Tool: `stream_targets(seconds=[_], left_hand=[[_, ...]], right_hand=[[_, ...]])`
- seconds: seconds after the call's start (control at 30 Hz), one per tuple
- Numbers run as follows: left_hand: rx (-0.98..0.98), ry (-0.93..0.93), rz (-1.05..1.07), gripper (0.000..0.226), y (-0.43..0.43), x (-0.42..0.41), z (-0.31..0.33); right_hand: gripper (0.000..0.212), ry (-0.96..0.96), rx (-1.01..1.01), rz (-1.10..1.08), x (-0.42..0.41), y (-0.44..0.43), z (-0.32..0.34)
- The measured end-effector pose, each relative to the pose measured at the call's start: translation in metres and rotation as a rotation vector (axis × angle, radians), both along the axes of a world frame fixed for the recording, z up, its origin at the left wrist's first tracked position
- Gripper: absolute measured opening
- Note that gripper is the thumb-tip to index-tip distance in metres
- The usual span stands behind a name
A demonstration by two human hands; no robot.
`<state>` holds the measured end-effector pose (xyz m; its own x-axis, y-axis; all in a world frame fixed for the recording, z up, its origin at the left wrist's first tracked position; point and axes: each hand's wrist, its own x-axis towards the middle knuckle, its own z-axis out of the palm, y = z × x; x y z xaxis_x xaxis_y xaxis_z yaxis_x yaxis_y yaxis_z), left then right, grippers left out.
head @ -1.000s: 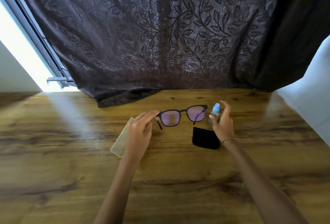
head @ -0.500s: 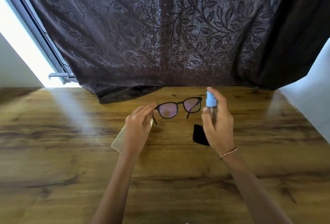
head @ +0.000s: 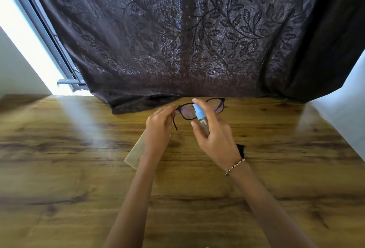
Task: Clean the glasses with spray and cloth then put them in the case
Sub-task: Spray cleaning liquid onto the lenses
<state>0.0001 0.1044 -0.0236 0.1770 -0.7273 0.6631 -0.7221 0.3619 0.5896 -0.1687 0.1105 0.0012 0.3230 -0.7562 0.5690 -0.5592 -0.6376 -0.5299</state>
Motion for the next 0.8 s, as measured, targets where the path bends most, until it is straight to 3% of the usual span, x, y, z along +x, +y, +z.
stream_targets(seconds=[0.8], left_hand=[[-0.009,0.0,0.008,0.025,-0.009,0.007,-0.001]], right_hand=[[0.056,0.063,0.014,-0.169,0.01,-0.006,0.004]])
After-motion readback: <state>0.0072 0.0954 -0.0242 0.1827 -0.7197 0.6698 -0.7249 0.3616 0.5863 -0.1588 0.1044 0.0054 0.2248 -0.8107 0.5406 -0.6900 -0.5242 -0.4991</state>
